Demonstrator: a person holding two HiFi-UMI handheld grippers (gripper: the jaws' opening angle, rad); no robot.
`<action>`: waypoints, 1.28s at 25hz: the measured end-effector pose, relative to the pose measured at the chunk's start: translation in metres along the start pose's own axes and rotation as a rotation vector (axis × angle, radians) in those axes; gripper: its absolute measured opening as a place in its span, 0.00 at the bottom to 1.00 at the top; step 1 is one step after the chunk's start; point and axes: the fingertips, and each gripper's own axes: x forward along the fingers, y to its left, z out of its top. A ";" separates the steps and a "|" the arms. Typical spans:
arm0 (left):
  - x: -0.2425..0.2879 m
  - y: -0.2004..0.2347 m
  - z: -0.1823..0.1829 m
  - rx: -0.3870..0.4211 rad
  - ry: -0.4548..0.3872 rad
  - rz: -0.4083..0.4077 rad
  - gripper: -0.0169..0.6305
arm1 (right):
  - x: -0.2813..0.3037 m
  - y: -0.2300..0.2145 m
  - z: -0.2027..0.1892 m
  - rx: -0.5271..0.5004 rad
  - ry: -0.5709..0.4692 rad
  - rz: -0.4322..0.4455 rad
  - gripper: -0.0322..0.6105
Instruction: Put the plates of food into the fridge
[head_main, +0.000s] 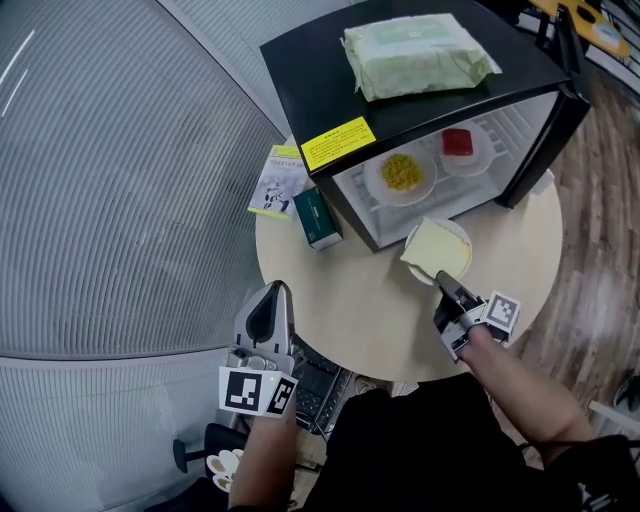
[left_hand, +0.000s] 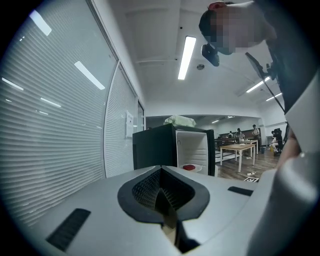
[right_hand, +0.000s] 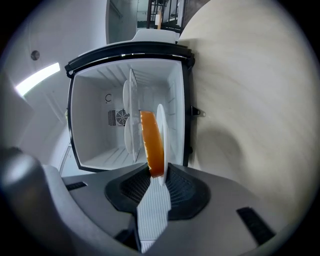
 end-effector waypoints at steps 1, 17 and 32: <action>0.003 -0.002 -0.003 -0.001 0.004 0.007 0.03 | 0.004 -0.002 0.005 -0.004 0.009 0.000 0.21; 0.007 0.004 -0.034 -0.008 0.096 0.128 0.03 | 0.070 -0.024 0.060 0.023 0.063 -0.034 0.21; -0.029 0.042 -0.058 -0.042 0.160 0.265 0.03 | 0.125 -0.042 0.063 0.005 0.111 -0.141 0.21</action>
